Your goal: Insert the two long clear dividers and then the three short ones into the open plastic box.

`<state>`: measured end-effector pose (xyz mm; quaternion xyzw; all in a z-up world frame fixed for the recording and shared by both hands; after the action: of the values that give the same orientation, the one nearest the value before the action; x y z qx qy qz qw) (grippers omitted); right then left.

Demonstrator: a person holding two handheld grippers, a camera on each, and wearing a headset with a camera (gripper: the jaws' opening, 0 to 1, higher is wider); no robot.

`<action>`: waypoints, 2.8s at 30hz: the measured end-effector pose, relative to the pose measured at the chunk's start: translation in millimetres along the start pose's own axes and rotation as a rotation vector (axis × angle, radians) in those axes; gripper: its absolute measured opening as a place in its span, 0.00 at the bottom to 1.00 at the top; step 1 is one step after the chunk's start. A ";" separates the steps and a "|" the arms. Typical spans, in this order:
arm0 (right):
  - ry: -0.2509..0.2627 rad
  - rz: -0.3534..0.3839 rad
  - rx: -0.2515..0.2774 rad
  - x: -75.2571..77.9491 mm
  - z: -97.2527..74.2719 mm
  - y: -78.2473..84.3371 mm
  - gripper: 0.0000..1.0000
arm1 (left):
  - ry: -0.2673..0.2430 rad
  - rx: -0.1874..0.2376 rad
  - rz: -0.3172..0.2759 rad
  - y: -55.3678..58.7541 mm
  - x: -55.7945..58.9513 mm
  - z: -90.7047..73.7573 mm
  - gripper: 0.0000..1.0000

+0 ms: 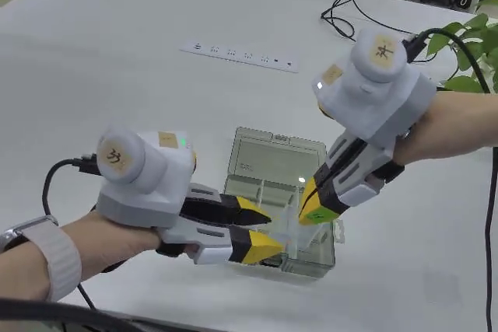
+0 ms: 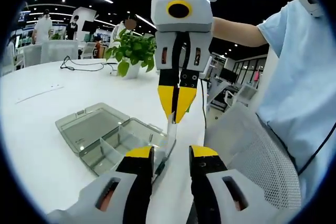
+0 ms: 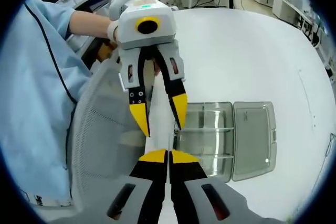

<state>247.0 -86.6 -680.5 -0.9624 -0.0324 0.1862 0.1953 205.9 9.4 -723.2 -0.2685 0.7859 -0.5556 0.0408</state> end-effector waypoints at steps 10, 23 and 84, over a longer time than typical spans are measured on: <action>0.101 0.034 -0.032 22.6 -0.8 3.2 0.02 | -0.101 -0.054 0.020 11.9 -13.8 -6.5 0.61; 0.121 0.045 -0.018 36.7 3.9 -3.0 0.02 | -0.218 -0.079 -0.002 21.5 -25.3 -12.4 1.00; 0.178 -0.014 -0.173 52.6 65.0 4.8 0.02 | -0.221 -0.079 -0.032 28.0 -24.8 -19.4 0.97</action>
<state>271.6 -60.4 -756.1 -0.9881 -0.0377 0.0953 0.1147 209.5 44.3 -746.7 -0.3421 0.7934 -0.4918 0.1077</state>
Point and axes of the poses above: the centre of the closed fingertips' face, and the gripper's own axes: z roughly forward along the fingers, x roughly to its right, y roughly out of its underside, the point moved 6 cm from there along -z, roughly backward along the fingers, and after that the axes turned 7 degrees about -y, right-handed, at the moved point
